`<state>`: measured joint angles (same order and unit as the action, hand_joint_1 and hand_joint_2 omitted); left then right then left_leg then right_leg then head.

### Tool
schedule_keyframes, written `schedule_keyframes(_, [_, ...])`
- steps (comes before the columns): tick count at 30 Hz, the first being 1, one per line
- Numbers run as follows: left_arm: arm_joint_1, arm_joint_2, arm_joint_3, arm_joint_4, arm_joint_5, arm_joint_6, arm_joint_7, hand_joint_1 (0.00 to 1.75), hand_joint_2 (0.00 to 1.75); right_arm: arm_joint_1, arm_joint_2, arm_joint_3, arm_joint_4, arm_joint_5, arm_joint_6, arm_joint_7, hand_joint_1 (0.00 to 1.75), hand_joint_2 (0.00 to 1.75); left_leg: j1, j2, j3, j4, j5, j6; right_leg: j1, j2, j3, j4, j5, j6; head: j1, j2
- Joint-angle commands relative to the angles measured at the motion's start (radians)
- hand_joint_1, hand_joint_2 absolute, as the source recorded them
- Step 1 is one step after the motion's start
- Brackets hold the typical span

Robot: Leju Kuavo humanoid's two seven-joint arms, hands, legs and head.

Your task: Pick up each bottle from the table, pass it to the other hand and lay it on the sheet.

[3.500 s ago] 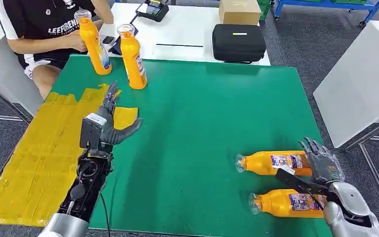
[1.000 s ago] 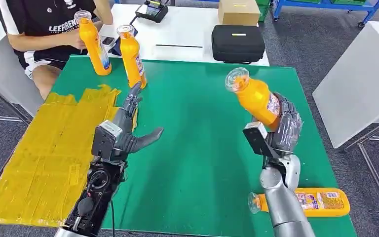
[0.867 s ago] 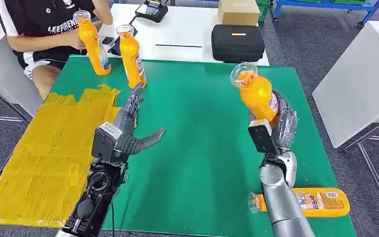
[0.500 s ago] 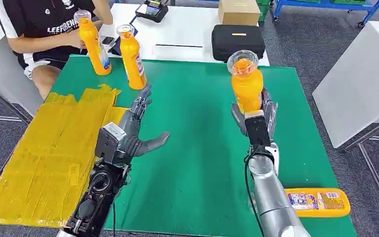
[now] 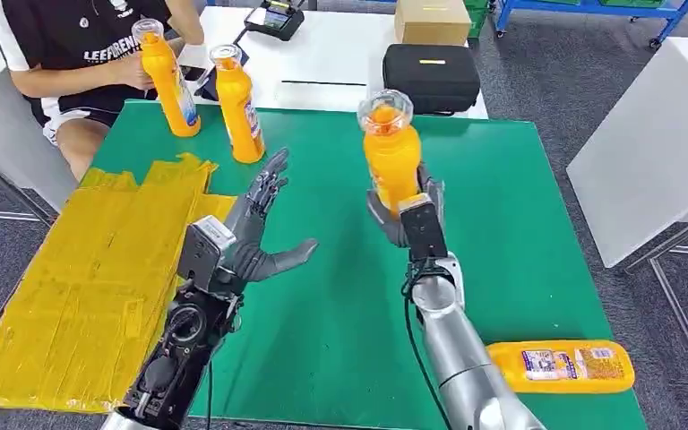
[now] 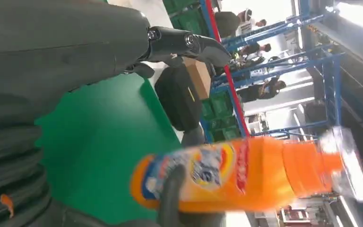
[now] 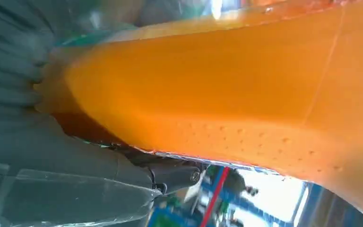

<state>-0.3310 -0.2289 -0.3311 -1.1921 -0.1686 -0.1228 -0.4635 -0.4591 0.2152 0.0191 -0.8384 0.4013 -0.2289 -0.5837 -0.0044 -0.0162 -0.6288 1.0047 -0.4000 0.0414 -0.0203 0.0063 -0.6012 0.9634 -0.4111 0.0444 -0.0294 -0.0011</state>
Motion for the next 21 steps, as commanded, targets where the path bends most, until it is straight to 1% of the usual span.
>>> schedule_keyframes(1, [-0.082,0.018,0.005,0.107,0.017,-0.003,0.021,0.0,1.75,-0.085,0.076,0.143,0.274,0.026,0.026,0.017,1.75,1.75,0.001,0.005,0.006,0.0,-0.003,-0.003,0.001,0.003,0.005,0.0,-0.002,-0.003,0.0,0.0])
schedule_keyframes(3, [-0.093,0.016,0.007,0.132,0.02,-0.001,0.022,0.0,1.75,-0.081,0.087,0.17,0.307,0.039,0.028,0.016,1.75,1.75,0.001,0.003,0.005,-0.001,-0.002,-0.002,0.001,0.002,0.004,-0.001,-0.001,-0.002,0.0,0.0])
schedule_keyframes(4, [-0.102,0.014,0.009,0.151,0.026,-0.003,0.022,0.0,1.75,-0.077,0.095,0.187,0.321,0.044,0.029,0.015,1.75,1.75,0.001,0.004,0.007,0.0,-0.003,-0.003,0.001,0.003,0.005,-0.001,-0.002,-0.003,0.0,0.0])
schedule_keyframes(6, [-0.108,0.011,0.008,0.166,0.03,-0.005,0.021,0.0,1.75,-0.069,0.103,0.2,0.326,0.05,0.029,0.014,1.75,1.75,0.001,0.002,0.004,-0.001,-0.001,-0.002,0.001,0.001,0.003,-0.001,-0.001,-0.002,0.0,0.0])
schedule_keyframes(7, [-0.114,0.007,0.006,0.179,0.035,-0.009,0.02,0.0,1.75,-0.063,0.105,0.209,0.325,0.053,0.028,0.014,1.75,1.75,0.001,0.003,0.006,0.0,-0.003,-0.003,0.001,0.001,0.005,0.0,-0.002,-0.003,0.0,0.0])
schedule_keyframes(9, [-0.128,0.001,0.004,0.207,0.041,-0.009,0.02,0.0,1.75,-0.054,0.102,0.222,0.316,0.054,0.025,0.018,1.75,1.75,0.0,0.001,0.004,-0.001,-0.001,-0.002,0.001,0.0,0.003,-0.001,-0.001,-0.002,0.0,0.0])
schedule_keyframes(10, [-0.134,-0.001,0.003,0.219,0.045,-0.011,0.02,0.0,1.75,-0.049,0.1,0.226,0.312,0.05,0.028,0.02,1.75,1.75,0.001,0.002,0.006,0.0,-0.002,-0.003,0.001,0.0,0.005,0.0,-0.002,-0.003,0.0,0.0])
schedule_keyframes(12, [-0.141,-0.004,0.001,0.237,0.049,-0.014,0.018,0.0,1.75,-0.04,0.096,0.23,0.311,0.046,0.029,0.02,1.75,1.75,0.001,0.0,0.004,-0.001,-0.001,-0.002,0.001,-0.002,0.004,-0.001,-0.002,-0.002,0.0,0.0])
schedule_keyframes(13, [-0.147,-0.007,0.004,0.255,0.057,-0.019,0.009,0.0,1.75,-0.034,0.096,0.237,0.313,0.047,0.031,0.018,1.75,1.75,0.001,0.0,0.006,-0.001,-0.002,-0.002,0.001,-0.001,0.006,-0.001,-0.002,-0.003,0.0,0.0])
schedule_keyframes(16, [-0.154,-0.01,0.005,0.271,0.058,-0.018,0.007,0.0,1.75,-0.027,0.103,0.246,0.314,0.051,0.032,0.016,1.75,1.75,0.0,0.0,0.002,-0.001,-0.001,-0.001,0.0,-0.001,0.002,-0.001,-0.001,-0.001,0.0,0.0])
schedule_keyframes(17, [-0.154,-0.01,0.005,0.271,0.058,-0.018,0.007,0.0,1.75,-0.027,0.103,0.246,0.314,0.051,0.032,0.016,1.75,1.75,0.0,0.001,0.005,0.0,-0.002,-0.002,0.0,-0.001,0.005,-0.001,-0.002,-0.002,0.0,0.0])
schedule_keyframes(19, [-0.154,-0.01,0.005,0.271,0.058,-0.018,0.007,0.0,1.75,-0.027,0.103,0.246,0.314,0.051,0.032,0.016,1.75,1.75,0.0,0.0,0.003,0.0,-0.001,-0.002,0.0,-0.001,0.002,-0.001,-0.001,-0.002,0.0,0.0])
schedule_keyframes(20, [-0.154,-0.01,0.005,0.271,0.058,-0.018,0.007,0.0,1.75,-0.027,0.103,0.246,0.314,0.051,0.032,0.016,1.75,1.75,0.0,0.001,0.005,0.0,-0.002,-0.003,0.0,-0.001,0.004,0.0,-0.002,-0.003,0.0,0.0])
schedule_keyframes(21, [-0.162,-0.013,0.005,0.29,0.059,-0.017,0.005,0.0,1.75,-0.024,0.108,0.256,0.306,0.049,0.049,0.014,1.75,1.75,0.0,0.001,0.003,0.0,-0.001,-0.002,0.0,0.0,0.003,-0.001,-0.001,-0.002,0.0,0.0])
